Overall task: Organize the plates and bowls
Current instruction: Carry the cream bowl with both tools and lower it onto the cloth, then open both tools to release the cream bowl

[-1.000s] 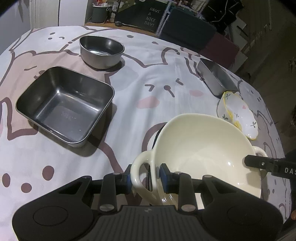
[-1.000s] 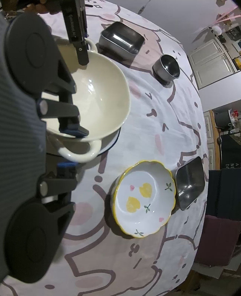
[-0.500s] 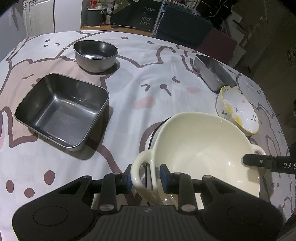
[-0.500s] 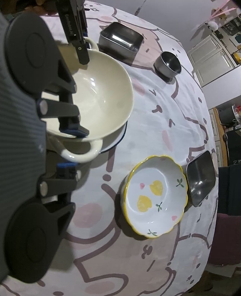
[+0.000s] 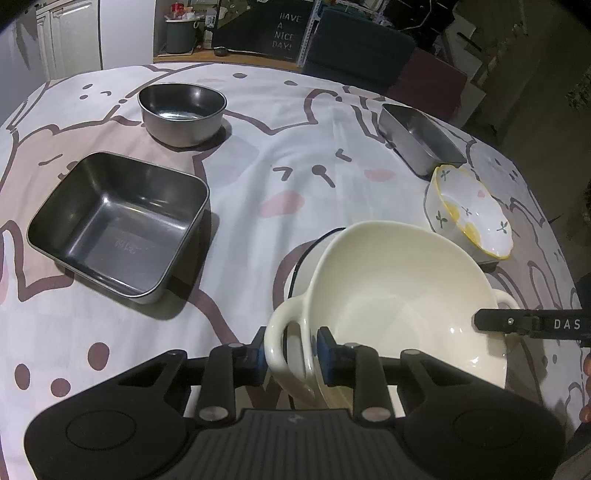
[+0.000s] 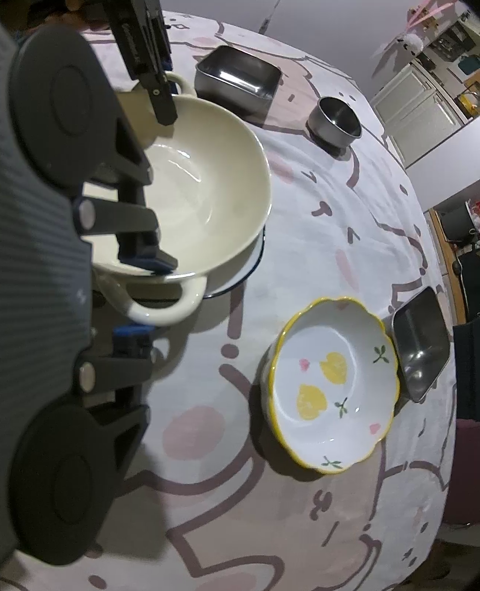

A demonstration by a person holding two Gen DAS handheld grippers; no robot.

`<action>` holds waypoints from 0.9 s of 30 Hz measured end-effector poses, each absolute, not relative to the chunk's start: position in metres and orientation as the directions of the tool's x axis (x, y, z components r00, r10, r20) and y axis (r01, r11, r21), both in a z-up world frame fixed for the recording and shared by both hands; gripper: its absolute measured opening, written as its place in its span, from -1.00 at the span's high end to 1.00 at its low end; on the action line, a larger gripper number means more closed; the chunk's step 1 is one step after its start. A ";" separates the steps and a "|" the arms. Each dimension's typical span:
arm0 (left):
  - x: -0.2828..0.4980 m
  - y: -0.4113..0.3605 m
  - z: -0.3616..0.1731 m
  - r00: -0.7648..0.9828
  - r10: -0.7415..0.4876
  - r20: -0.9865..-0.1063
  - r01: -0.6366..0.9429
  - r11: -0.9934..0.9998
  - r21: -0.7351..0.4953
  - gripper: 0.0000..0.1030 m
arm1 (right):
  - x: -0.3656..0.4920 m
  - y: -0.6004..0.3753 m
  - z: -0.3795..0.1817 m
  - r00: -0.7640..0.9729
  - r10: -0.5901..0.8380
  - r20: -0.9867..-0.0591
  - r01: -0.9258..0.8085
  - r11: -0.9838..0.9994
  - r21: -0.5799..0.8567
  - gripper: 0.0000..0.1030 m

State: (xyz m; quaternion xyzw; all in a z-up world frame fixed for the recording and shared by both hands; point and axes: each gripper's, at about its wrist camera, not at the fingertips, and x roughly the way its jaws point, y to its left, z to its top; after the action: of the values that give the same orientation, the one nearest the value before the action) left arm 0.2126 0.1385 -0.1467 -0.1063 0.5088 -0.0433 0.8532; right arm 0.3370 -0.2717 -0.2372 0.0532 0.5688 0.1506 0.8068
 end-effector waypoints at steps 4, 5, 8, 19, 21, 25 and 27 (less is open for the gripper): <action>0.213 0.139 -0.147 0.476 -0.182 -0.860 -0.033 0.974 -0.225 0.45 | 0.337 -0.274 -0.238 0.305 0.308 -0.901 -0.180 0.948 0.263 0.33; 0.213 0.138 -0.146 0.474 -0.182 -0.861 -0.032 0.974 -0.224 0.45 | 0.337 -0.275 -0.239 0.306 0.309 -0.900 -0.181 0.947 0.264 0.33; 0.213 0.138 -0.147 0.468 -0.184 -0.864 -0.031 0.974 -0.225 0.45 | 0.336 -0.275 -0.240 0.311 0.316 -0.897 -0.181 0.946 0.270 0.33; 0.216 0.138 -0.146 0.452 -0.185 -0.873 -0.029 0.975 -0.221 0.44 | 0.334 -0.275 -0.239 0.314 0.321 -0.894 -0.183 0.944 0.275 0.34; 0.215 0.138 -0.146 0.451 -0.183 -0.874 -0.027 0.975 -0.219 0.44 | 0.335 -0.275 -0.239 0.313 0.322 -0.894 -0.182 0.944 0.276 0.34; 0.216 0.138 -0.146 0.447 -0.184 -0.875 -0.023 0.976 -0.217 0.43 | 0.335 -0.275 -0.239 0.305 0.323 -0.896 -0.182 0.943 0.278 0.34; 0.215 0.138 -0.146 0.445 -0.185 -0.876 -0.022 0.976 -0.217 0.43 | 0.335 -0.275 -0.240 0.303 0.323 -0.897 -0.184 0.943 0.277 0.34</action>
State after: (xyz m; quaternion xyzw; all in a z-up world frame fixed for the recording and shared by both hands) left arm 0.2153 0.1380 -0.1463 -0.0987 0.5246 -0.0482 0.8442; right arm 0.3354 -0.2748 -0.2396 0.0609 0.5691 0.1576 0.8048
